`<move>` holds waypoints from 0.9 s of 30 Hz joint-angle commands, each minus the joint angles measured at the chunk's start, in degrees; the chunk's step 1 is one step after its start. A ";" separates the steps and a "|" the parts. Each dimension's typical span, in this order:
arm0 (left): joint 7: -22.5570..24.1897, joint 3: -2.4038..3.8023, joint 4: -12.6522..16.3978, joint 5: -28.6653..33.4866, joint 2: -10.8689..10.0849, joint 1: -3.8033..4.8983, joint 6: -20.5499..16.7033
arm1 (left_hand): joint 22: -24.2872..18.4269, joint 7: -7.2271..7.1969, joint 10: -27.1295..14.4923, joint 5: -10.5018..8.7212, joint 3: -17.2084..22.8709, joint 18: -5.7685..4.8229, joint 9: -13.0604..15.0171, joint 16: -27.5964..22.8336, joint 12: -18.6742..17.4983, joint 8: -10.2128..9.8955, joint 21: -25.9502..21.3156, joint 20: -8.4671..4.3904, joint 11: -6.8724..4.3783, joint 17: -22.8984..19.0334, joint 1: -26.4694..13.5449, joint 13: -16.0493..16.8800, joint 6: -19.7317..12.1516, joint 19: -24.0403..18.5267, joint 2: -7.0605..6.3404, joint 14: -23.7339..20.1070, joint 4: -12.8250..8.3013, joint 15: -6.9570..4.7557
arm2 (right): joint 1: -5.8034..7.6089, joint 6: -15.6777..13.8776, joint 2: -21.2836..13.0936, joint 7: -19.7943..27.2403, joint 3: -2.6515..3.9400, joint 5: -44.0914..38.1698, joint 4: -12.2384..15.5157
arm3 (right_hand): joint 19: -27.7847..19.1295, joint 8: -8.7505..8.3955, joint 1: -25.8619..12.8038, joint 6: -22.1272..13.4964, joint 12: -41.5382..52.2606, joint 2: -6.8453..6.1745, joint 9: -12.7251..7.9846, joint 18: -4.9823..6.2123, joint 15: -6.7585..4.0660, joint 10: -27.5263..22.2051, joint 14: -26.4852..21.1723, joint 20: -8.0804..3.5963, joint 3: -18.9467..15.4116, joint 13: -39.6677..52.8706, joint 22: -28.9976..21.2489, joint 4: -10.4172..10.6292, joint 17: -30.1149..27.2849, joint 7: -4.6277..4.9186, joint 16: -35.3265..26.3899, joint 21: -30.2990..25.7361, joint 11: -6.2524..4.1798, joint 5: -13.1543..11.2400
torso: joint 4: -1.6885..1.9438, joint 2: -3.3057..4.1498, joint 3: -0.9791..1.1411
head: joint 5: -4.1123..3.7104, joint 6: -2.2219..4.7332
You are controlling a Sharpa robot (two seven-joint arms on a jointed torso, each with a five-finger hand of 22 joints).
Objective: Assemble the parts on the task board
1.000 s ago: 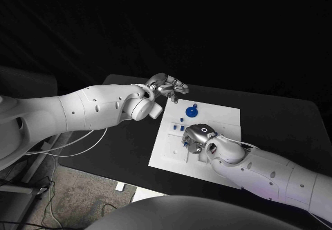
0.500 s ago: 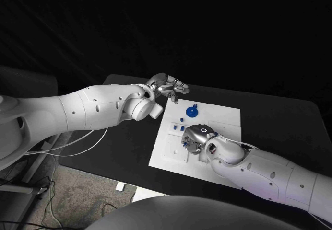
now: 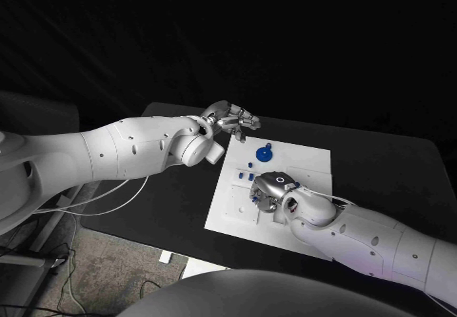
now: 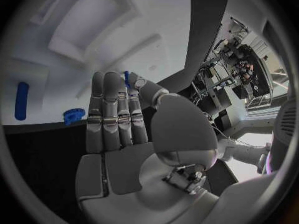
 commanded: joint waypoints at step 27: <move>0.26 0.05 0.14 0.33 0.33 0.06 0.88 | 0.61 0.03 -0.07 -0.08 -0.24 0.66 0.09 -0.30 -0.14 -0.21 -0.39 0.08 0.22 0.17 -0.07 -0.01 -0.07 0.25 -0.05 0.24 0.34 0.14 | -0.05 4.71 1.26 -0.47 -0.08 0.00 -1.78 | 0.61 0.21 -0.19 0.23 0.25 0.58 0.11 0.55 -0.35 0.22 0.06 0.03 -0.04 0.08 0.46 -0.07 0.05 0.07 -0.44 -0.87 0.02 0.61 | 0.15 -0.01 -0.07 | -0.13 0.00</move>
